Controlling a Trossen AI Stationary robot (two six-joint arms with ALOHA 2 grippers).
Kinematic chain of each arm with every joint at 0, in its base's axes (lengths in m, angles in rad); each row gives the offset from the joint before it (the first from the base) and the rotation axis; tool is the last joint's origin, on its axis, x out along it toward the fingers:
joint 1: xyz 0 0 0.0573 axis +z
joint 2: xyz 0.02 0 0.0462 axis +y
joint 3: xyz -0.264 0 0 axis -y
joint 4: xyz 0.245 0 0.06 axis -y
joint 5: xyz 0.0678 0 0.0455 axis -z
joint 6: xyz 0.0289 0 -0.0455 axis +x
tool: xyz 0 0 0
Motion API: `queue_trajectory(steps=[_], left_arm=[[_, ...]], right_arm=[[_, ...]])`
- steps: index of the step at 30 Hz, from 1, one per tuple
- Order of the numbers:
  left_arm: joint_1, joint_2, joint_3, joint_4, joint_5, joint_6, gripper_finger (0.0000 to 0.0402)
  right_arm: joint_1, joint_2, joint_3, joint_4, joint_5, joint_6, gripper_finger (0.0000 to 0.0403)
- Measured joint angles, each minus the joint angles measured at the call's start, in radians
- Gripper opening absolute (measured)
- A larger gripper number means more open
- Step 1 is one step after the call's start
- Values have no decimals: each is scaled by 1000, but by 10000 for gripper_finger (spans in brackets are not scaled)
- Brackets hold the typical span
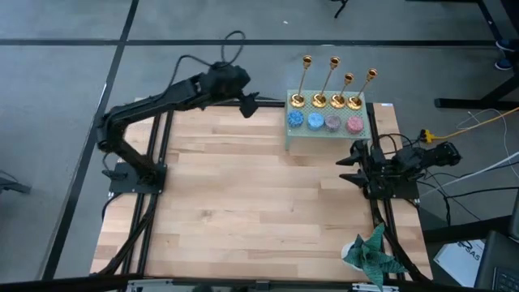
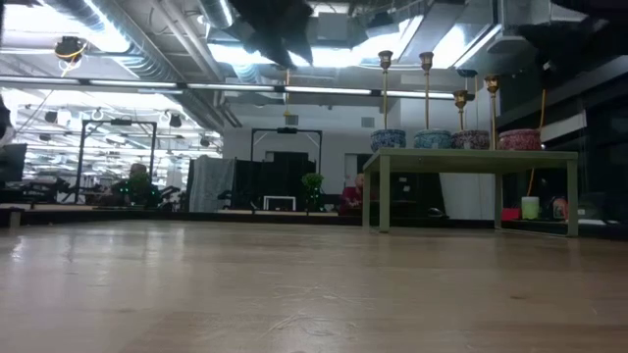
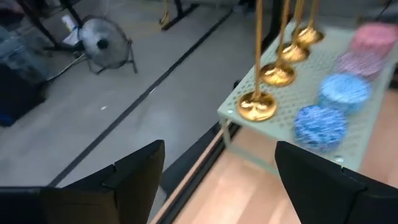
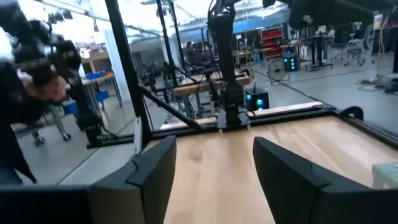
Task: Pick & Place candle stick holders
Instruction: Return to Home Position
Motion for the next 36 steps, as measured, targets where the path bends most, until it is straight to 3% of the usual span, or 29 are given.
queue_trajectory(steps=[6, 11, 17, 21, 28, 36], left_arm=[[16, -196, -237, 151, 62, -82, 295], [10, -349, -377, 184, 58, -121, 294], [8, -503, -503, 209, 66, -139, 294], [7, -599, -581, 209, 108, -152, 294], [7, -839, -770, 207, 252, -181, 294], [7, -1208, -1014, 185, 283, -264, 294]], right_arm=[[-9, -1, -64, 47, -1, -18, 218], [-37, 2, -204, 325, -31, -89, 218], [-48, -2, -200, 325, -79, -172, 218], [-48, -1, -200, 295, -57, -248, 218], [-48, 2, -200, 282, -87, -125, 218], [-48, 2, -200, 281, -86, -123, 218]])
